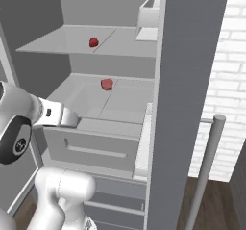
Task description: Take the strawberry from the fridge and place it on top of the pancake, located on the dining counter.
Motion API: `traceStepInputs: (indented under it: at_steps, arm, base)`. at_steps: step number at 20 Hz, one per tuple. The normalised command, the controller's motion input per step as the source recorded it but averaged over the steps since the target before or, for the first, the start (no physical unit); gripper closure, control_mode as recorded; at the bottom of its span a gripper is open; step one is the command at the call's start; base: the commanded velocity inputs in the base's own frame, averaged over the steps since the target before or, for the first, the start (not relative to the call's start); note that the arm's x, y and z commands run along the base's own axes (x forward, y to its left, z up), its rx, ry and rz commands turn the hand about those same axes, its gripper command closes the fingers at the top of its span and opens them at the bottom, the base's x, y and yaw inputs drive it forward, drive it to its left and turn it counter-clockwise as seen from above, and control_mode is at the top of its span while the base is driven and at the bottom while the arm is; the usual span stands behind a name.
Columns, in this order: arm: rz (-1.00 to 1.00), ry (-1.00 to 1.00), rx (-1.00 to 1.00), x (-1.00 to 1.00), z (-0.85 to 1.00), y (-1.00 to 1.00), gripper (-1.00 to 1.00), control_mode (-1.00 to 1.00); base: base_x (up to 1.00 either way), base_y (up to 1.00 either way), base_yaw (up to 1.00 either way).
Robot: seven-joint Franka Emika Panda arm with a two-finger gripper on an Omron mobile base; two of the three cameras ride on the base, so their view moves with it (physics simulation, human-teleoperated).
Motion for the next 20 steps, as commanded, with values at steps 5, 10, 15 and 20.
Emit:
traceStepInputs:
  at_steps: [5,10,15,20]
  arm:
    - [0.00,-0.44,0.05,0.13,0.98,0.08,-1.00,-1.00]
    - [0.00,-0.34,0.00,0.10,0.88,0.26,-1.00,-1.00]
    - [0.00,-0.14,-0.02,0.46,0.51,0.06,-1.00,-1.00]
    - [0.00,0.09,0.02,0.76,0.26,-0.02,-1.00,-1.00]
  base:
    - [0.00,0.00,0.00]
    - [0.00,0.00,0.00]
    - [0.00,0.00,0.00]
    - [0.00,0.00,0.00]
